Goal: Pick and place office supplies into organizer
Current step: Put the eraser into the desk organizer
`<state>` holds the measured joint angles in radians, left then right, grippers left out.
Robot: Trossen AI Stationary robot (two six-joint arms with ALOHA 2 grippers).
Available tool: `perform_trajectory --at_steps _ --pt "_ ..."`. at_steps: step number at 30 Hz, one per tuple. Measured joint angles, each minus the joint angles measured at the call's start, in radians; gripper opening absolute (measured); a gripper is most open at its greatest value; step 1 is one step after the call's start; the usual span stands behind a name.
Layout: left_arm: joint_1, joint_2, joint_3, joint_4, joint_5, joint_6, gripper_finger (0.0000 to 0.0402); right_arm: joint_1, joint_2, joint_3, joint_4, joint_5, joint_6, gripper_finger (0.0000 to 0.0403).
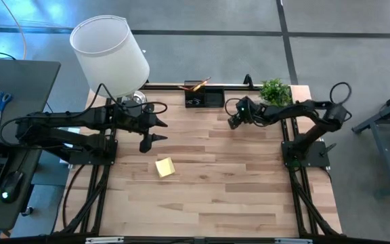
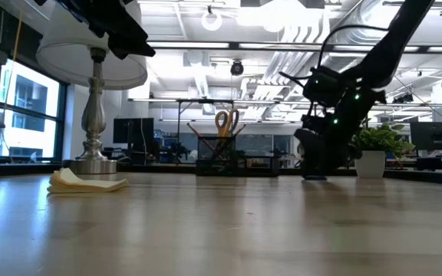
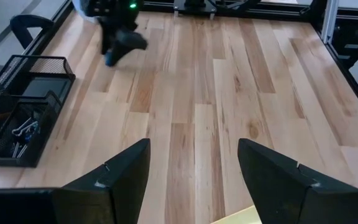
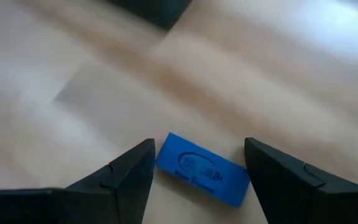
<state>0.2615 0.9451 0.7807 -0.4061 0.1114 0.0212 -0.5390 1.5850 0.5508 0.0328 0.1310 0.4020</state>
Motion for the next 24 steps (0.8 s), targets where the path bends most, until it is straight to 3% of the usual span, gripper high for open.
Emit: perform_trajectory --at_steps 8,13,15,21,24 --pt "0.000 0.000 0.000 0.002 0.000 -0.007 0.0232 0.150 -0.181 -0.008 -0.270 -0.087 0.137 0.0241" --pt "0.000 0.000 0.000 0.003 0.000 -0.011 0.0232 0.285 -0.222 -0.008 -0.268 -0.125 0.119 0.0240" --pt "0.000 0.000 0.000 0.006 0.000 -0.011 0.0232 0.323 -0.234 -0.007 -0.272 -0.034 0.121 0.0240" --pt "0.000 0.000 0.000 0.013 0.000 -0.019 0.0232 0.335 -0.251 -0.006 -0.289 0.365 0.118 0.0240" --pt "0.000 0.000 0.000 0.013 0.000 -0.018 0.0232 0.295 -0.234 -0.008 -0.284 0.365 0.106 0.0240"
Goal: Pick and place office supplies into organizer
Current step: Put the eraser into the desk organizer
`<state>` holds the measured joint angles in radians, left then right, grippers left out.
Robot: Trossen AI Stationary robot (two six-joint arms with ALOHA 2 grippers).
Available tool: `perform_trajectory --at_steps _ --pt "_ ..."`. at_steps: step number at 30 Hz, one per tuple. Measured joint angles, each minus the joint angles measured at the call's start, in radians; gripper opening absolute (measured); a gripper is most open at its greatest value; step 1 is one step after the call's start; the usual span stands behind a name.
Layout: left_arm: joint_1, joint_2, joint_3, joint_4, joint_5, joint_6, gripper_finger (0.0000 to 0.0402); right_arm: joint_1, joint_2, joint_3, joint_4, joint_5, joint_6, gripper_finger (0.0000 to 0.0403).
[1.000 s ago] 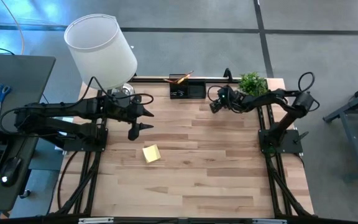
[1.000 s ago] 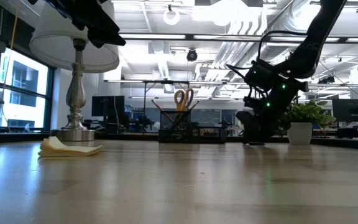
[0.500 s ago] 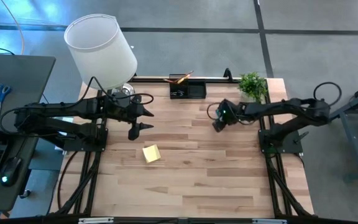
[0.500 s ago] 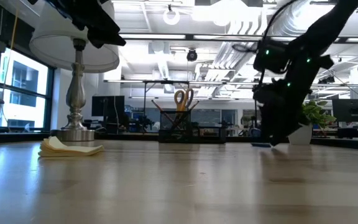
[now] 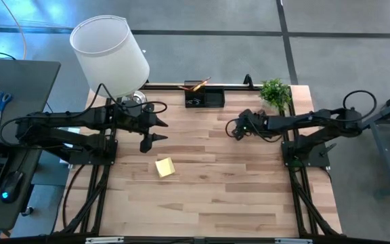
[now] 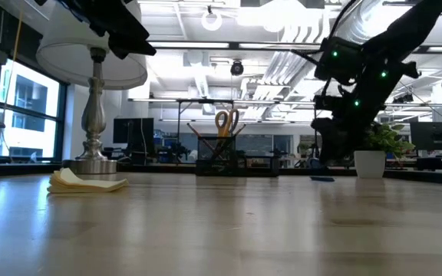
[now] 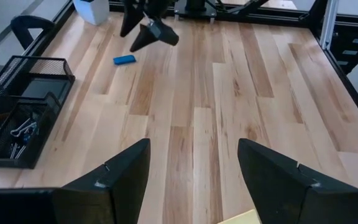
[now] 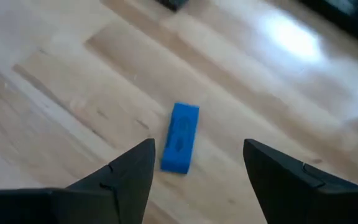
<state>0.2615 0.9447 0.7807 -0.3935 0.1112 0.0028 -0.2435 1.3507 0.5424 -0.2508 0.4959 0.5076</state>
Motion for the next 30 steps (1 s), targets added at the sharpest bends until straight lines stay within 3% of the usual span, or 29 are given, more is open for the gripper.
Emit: perform_trajectory --at_steps 13,24,30 --pt "0.000 0.000 0.000 0.000 0.000 0.000 0.0232 -0.028 0.180 -0.027 0.230 -0.070 -0.079 0.0240" --pt "0.000 0.000 0.000 -0.001 0.000 0.000 0.0232 -0.039 0.174 -0.026 0.196 -0.047 -0.075 0.0237" --pt "0.000 0.000 0.000 -0.001 0.000 0.000 0.0232 -0.095 0.172 -0.025 0.171 -0.063 -0.071 0.0198"
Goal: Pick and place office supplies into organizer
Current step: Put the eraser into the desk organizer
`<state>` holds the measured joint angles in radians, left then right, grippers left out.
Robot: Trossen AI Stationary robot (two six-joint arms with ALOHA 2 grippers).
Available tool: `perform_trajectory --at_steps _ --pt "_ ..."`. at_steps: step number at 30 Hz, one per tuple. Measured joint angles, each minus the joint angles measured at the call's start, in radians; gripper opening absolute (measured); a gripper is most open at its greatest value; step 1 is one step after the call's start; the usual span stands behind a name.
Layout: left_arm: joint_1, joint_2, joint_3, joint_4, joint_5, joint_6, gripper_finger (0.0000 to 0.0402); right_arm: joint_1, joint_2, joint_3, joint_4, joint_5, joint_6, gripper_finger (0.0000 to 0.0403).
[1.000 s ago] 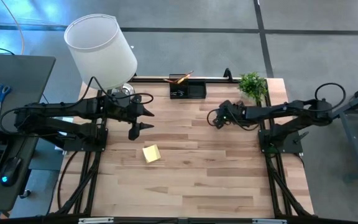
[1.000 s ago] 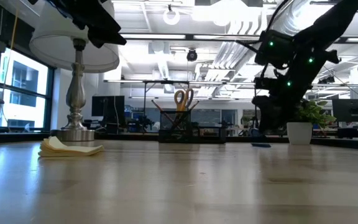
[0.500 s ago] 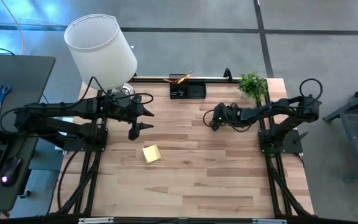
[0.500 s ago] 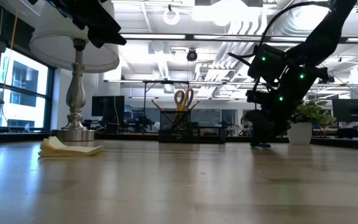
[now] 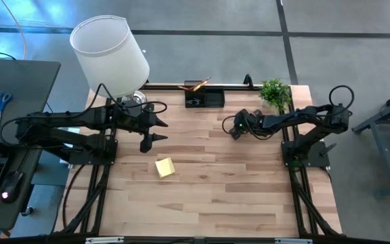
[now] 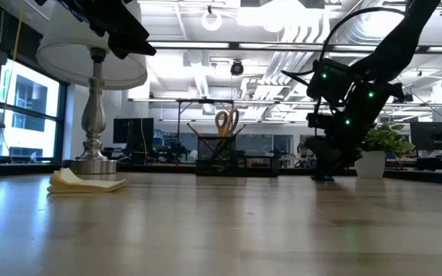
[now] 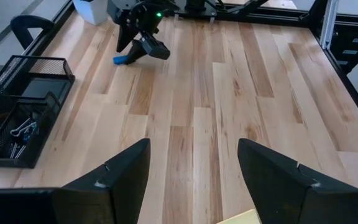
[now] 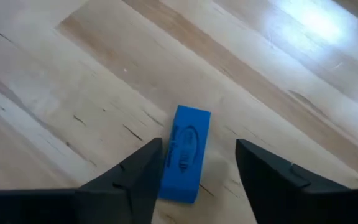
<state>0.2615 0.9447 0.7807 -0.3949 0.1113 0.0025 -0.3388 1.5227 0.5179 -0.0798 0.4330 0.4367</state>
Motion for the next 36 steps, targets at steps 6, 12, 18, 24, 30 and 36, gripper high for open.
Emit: perform_trajectory --at_steps 6,12,18,24,30,36 --pt "0.000 0.000 0.000 0.000 0.000 0.000 0.0232 -0.021 0.000 0.000 0.001 -0.058 0.000 0.0145" --pt "0.000 0.000 0.000 -0.006 0.000 0.000 0.0232 -0.021 0.001 0.000 0.003 -0.072 -0.002 0.0104" --pt "0.000 0.000 0.000 -0.006 0.000 0.000 0.0232 -0.023 -0.001 -0.005 0.052 -0.107 -0.034 0.0081" --pt "0.000 0.000 0.000 -0.005 0.000 0.000 0.0232 -0.021 -0.073 -0.008 0.063 -0.184 -0.036 0.0078" --pt "0.000 0.000 0.000 -0.005 0.000 0.000 0.0232 -0.021 -0.183 -0.007 0.189 -0.286 -0.030 0.0081" --pt "0.000 0.000 0.000 0.004 0.000 0.000 0.0232 0.002 -0.176 0.003 0.497 -0.320 -0.135 0.0082"
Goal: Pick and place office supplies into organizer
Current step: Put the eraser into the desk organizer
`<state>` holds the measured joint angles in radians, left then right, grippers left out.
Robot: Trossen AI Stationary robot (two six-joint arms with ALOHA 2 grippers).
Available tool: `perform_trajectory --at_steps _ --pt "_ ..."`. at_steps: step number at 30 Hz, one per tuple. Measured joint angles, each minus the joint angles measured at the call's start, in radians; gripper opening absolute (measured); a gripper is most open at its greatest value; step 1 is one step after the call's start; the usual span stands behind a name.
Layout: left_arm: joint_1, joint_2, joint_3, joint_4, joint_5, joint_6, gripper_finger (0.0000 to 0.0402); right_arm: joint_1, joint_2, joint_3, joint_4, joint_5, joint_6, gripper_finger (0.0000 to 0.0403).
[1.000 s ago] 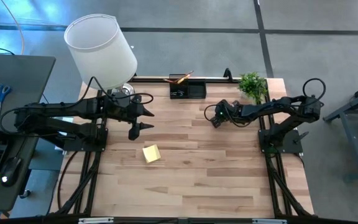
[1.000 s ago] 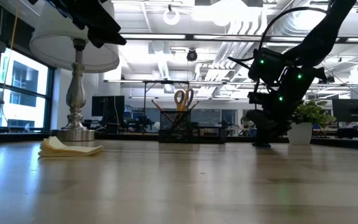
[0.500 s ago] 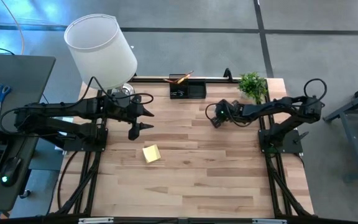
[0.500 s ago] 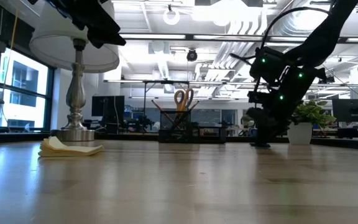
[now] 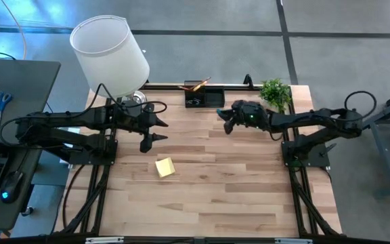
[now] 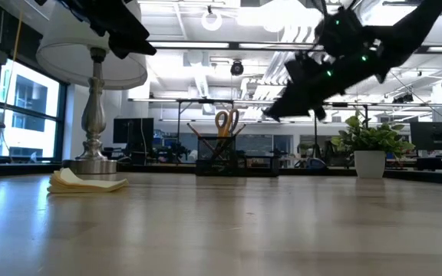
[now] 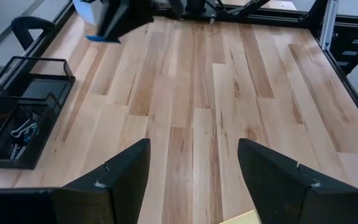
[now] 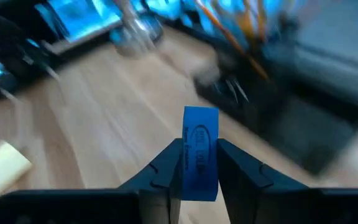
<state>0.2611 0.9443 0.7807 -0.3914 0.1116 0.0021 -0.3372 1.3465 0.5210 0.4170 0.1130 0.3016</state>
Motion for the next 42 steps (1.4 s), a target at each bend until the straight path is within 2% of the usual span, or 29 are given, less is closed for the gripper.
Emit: perform_trajectory --at_steps 4,8,16,23,30,37,42 --pt "0.000 0.000 0.000 0.007 0.000 0.000 0.0232 0.012 0.063 0.086 0.036 0.031 -0.090 0.0082" --pt "0.000 0.000 0.000 0.017 0.007 0.000 0.0232 0.010 0.189 0.231 0.005 0.025 -0.173 0.0083" --pt "0.000 0.000 0.000 -0.010 0.008 0.000 0.0232 -0.032 0.495 0.577 -0.251 0.010 -0.367 0.0083" --pt "0.000 0.000 0.000 -0.016 0.008 0.000 0.0232 -0.086 0.656 0.784 -0.406 0.010 -0.486 0.0083" --pt "0.000 0.000 0.000 -0.016 0.008 0.000 0.0232 -0.125 0.705 0.887 -0.498 -0.010 -0.483 0.0083" --pt "0.000 0.000 0.000 -0.015 0.008 0.000 0.0232 -0.137 0.705 0.887 -0.522 -0.011 -0.488 0.0086" --pt "0.000 0.000 0.000 -0.015 0.008 0.000 0.0232 -0.138 0.705 0.887 -0.533 -0.011 -0.494 0.0105"
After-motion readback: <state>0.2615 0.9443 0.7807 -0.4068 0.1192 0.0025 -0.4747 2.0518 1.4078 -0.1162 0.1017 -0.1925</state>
